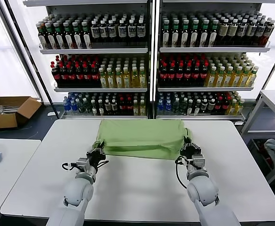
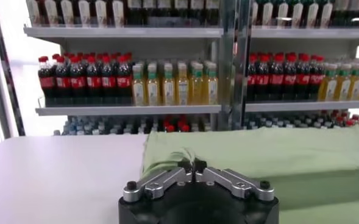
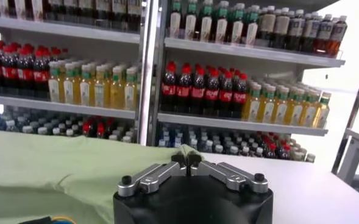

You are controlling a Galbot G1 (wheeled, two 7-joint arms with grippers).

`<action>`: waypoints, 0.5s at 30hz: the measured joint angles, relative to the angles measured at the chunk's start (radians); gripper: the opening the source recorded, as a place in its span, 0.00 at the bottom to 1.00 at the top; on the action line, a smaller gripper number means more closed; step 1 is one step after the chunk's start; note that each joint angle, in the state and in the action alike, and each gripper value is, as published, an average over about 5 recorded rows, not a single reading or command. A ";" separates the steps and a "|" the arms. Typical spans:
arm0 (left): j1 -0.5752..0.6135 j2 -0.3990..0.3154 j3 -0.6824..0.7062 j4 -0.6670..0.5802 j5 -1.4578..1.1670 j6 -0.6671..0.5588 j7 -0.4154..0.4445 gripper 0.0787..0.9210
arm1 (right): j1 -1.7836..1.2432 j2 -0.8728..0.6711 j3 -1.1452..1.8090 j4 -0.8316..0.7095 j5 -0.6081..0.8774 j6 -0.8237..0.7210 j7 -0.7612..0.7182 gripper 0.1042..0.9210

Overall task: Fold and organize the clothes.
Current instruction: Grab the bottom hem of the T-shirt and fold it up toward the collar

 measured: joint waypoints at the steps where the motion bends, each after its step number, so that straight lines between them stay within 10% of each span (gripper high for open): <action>1: -0.007 0.001 0.002 0.009 0.000 0.001 0.000 0.01 | 0.009 0.001 -0.003 -0.008 0.002 -0.004 -0.001 0.03; 15: -0.062 -0.003 0.002 0.056 0.006 0.024 -0.020 0.27 | 0.112 0.057 -0.004 -0.082 0.107 -0.033 0.047 0.47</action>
